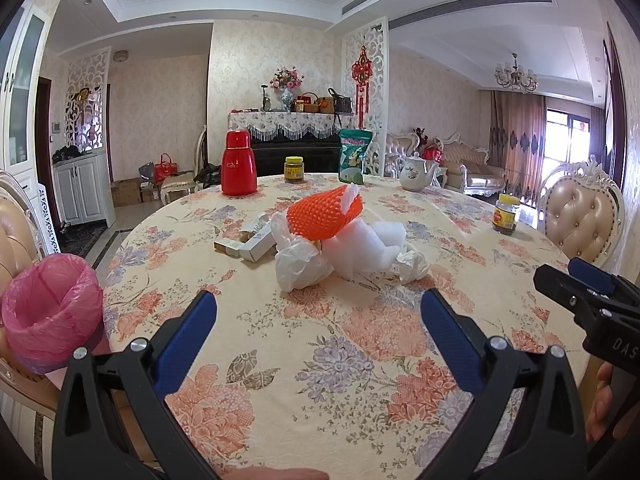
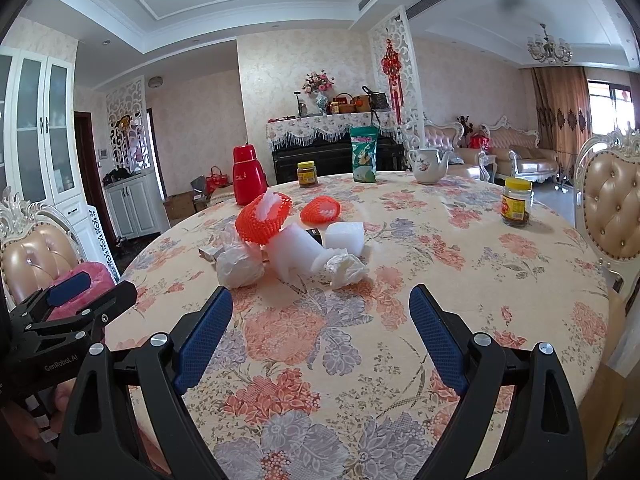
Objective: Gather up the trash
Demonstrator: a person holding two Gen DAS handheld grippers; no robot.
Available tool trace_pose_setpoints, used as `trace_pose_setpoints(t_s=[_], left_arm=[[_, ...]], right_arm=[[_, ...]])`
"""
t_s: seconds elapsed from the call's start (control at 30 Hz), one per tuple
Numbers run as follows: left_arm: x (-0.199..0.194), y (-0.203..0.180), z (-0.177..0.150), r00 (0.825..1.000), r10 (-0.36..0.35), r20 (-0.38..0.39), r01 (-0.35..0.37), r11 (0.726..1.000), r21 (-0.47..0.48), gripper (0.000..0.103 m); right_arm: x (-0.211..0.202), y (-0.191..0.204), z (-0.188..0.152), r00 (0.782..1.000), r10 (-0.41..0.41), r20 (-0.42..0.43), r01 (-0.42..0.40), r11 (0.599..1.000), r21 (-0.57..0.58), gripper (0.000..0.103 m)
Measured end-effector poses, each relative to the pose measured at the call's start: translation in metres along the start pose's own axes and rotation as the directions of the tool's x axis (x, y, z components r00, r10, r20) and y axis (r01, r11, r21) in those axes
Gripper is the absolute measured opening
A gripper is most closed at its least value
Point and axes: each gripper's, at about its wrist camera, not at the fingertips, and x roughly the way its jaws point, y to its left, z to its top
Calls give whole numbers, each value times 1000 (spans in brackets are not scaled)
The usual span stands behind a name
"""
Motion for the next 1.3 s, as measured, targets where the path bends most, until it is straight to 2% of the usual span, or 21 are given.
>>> trace_pose_setpoints(t_s=[1.3], left_arm=[[2, 5, -6, 1000, 3, -4, -3, 1000, 8, 99]], right_arm=[[0, -2, -2, 1000, 12, 4, -13, 1000, 13, 85]])
